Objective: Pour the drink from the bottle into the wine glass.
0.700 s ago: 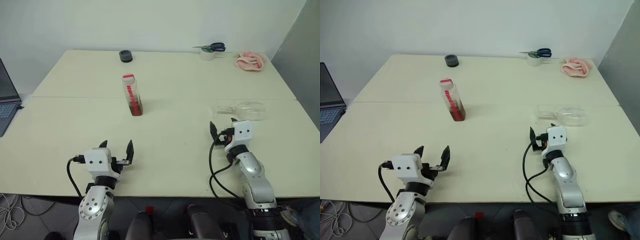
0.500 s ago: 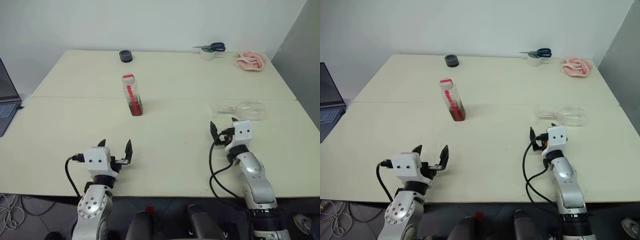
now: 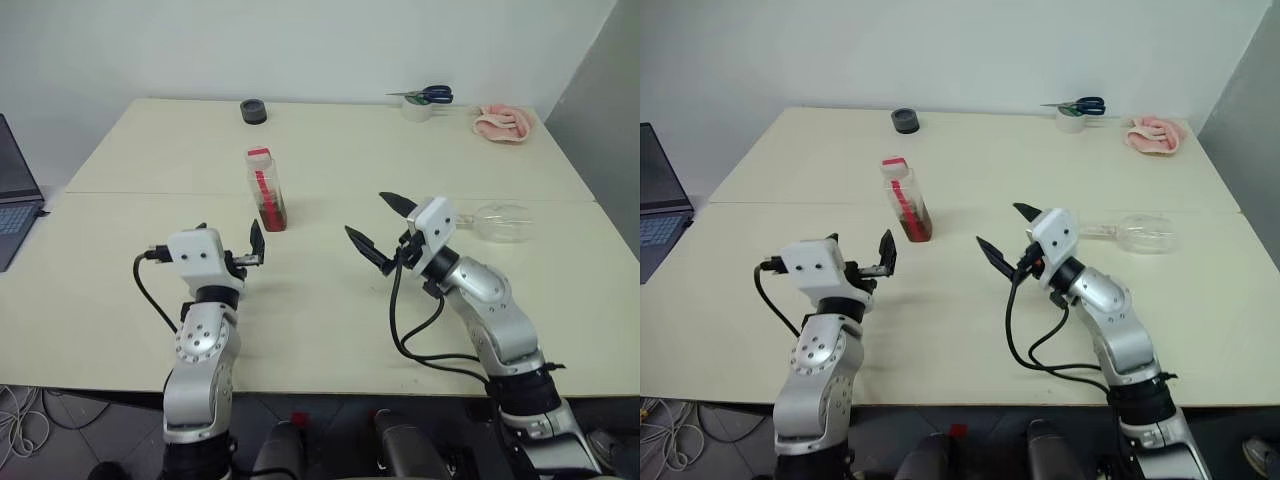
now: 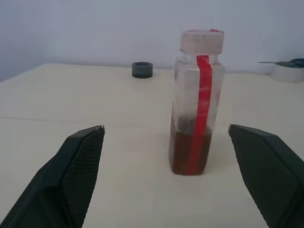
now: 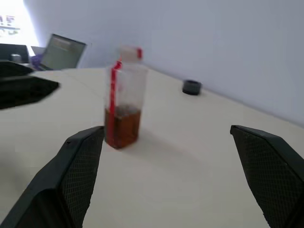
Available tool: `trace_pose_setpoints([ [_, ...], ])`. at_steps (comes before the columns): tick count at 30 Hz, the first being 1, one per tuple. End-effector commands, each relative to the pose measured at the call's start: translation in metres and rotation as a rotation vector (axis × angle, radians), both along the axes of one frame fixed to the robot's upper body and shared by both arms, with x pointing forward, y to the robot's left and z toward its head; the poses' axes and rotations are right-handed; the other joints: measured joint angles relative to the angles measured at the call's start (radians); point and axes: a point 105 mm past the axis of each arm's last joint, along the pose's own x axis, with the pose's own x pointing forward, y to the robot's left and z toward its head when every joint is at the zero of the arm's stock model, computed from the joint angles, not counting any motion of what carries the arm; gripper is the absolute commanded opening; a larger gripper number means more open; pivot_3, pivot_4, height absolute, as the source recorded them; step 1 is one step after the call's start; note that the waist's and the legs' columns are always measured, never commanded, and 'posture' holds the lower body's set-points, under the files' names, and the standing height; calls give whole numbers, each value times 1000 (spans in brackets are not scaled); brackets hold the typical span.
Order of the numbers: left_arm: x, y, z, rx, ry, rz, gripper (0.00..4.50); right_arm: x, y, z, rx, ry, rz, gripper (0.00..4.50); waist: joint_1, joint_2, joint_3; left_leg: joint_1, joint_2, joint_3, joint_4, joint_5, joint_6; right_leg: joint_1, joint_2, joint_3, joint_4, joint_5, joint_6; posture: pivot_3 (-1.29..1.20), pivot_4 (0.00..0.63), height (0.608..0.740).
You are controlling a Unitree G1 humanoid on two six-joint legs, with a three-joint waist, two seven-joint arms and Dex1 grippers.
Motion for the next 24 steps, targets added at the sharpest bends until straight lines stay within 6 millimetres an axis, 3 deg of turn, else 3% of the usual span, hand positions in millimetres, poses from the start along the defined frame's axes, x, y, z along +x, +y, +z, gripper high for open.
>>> trace_pose_setpoints([
  [1,15,1,12,-59,-7,10,4480,-2,19,14,-22,18,152,4500,1,0,0,0,0,0,0,0,0,0,0,0,0,0,0,0,150,740],
  [10,46,-13,19,44,12,-85,4480,1,45,22,-66,50,313,4500,0,0,0,1,0,-2,0,0,0,1,0,-2,1,3,-4,0,150,740],
  [16,60,-31,32,15,-34,-176,4480,3,44,28,-73,48,331,4500,2,0,0,0,0,-3,0,0,0,1,-1,-4,0,3,-5,0,150,740],
  [24,75,-36,43,60,-61,-171,4480,-2,45,36,-56,51,346,4500,2,0,0,0,0,-3,0,0,0,1,-1,-4,1,3,-5,0,150,740],
])
